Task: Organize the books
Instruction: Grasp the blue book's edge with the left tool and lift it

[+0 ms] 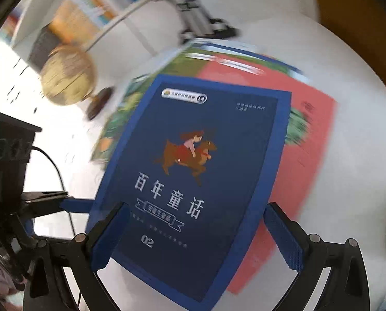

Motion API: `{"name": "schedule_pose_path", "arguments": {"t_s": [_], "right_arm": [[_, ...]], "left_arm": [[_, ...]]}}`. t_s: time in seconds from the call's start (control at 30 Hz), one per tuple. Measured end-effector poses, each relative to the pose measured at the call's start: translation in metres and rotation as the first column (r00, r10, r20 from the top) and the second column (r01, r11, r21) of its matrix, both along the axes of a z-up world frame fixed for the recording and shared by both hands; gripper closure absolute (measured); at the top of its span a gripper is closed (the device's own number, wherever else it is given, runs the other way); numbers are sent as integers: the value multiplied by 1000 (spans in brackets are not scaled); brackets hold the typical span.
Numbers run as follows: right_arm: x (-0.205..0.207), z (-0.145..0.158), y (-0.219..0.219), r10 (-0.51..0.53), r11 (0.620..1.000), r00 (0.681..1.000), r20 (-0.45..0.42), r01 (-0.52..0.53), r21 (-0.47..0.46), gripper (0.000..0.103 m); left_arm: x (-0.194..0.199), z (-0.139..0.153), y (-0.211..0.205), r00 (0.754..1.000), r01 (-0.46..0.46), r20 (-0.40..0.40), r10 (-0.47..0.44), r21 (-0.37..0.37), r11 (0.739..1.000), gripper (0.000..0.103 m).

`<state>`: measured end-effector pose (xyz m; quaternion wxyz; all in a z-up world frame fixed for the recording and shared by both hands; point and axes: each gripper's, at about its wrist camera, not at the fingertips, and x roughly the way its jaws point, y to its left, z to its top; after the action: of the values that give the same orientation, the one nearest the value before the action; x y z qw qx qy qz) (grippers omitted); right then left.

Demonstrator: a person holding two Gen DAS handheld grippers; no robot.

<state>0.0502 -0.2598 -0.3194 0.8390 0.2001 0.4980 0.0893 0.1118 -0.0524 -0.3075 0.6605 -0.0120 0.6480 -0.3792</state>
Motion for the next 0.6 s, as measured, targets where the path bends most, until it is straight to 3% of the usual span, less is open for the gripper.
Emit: {"name": "schedule_pose_path", "arguments": {"t_s": [0.07, 0.13, 0.23, 0.27, 0.33, 0.6], "right_arm": [[9, 0, 12, 56, 998, 998, 8, -56, 10, 0], [16, -6, 20, 103, 994, 995, -10, -103, 38, 0], [9, -8, 11, 81, 993, 997, -6, -81, 85, 0], [2, -11, 3, 47, 993, 999, -21, -44, 112, 0], [-13, -16, -10, 12, 985, 999, -51, -3, 175, 0], [-47, -29, -23, -24, 930, 989, -148, 77, 359, 16]], "left_arm": [[-1, -5, 8, 1000, -30, 5, 30, 14, 999, 13], [9, -10, 21, 991, -135, 6, 135, 11, 991, 13], [23, -17, 32, 971, -239, -27, 239, -8, 971, 14], [25, -18, 31, 970, -240, -31, 240, -7, 971, 17], [25, -19, 25, 979, -202, -20, 202, 3, 979, 47], [11, -22, 9, 990, -140, -23, 142, 55, 989, 46]]}}
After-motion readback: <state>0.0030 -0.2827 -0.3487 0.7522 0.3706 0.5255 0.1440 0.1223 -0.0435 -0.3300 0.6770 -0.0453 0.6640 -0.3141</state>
